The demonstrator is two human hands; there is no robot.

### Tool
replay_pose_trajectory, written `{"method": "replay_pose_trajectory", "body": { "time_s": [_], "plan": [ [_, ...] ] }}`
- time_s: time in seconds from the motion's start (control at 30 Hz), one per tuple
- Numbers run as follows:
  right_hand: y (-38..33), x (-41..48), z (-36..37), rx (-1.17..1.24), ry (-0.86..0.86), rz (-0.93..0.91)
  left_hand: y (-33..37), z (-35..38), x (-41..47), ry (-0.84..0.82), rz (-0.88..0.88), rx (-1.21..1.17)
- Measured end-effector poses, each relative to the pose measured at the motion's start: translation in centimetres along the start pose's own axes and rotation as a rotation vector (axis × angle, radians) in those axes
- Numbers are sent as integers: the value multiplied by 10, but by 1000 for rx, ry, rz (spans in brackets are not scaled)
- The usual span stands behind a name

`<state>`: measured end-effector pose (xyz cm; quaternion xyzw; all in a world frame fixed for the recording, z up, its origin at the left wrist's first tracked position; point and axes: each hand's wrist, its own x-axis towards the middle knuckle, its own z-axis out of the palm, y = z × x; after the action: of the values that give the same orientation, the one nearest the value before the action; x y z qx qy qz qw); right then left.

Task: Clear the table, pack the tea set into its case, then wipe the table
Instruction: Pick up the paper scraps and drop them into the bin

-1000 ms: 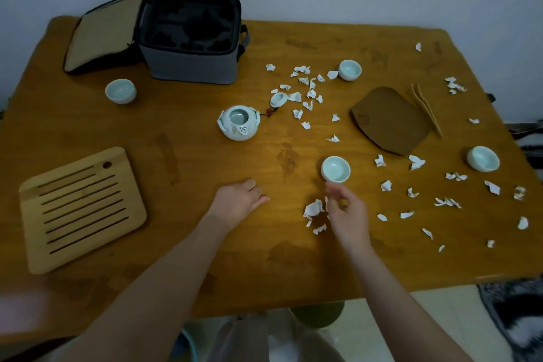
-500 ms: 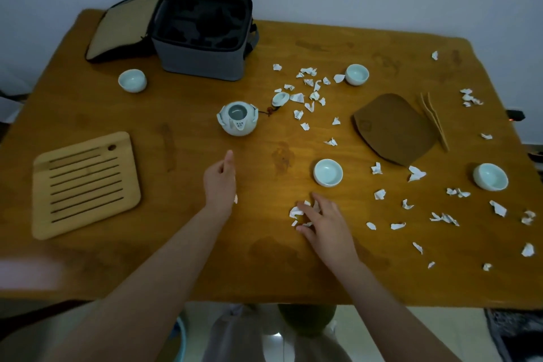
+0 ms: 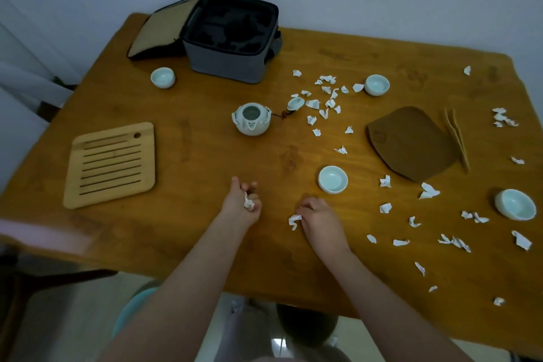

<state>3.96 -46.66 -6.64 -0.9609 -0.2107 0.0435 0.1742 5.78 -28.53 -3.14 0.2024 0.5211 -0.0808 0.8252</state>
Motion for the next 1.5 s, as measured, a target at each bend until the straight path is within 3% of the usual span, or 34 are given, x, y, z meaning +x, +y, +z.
{"method": "replay_pose_trajectory", "body": {
  "time_s": [0.2, 0.4, 0.5, 0.97, 1.17, 1.5],
  "plan": [
    [2, 6, -9, 150, -22, 95, -13, 3, -7, -67, -93, -259],
    [-18, 6, -45, 716, 116, 483, -29, 6, -10, -166, -152, -329],
    [-33, 12, -62, 935, 144, 537, -40, 12, -13, -174, -164, -293],
    [-67, 11, -76, 1195, 287, 644, -67, 46, -77, -185, -167, -98],
    [-65, 5, -73, 1199, 282, 625, -71, 45, -77, -136, -161, -93],
    [-62, 4, -71, 1343, 330, 636, -77, 48, -78, -236, -179, -195]
  ]
}}
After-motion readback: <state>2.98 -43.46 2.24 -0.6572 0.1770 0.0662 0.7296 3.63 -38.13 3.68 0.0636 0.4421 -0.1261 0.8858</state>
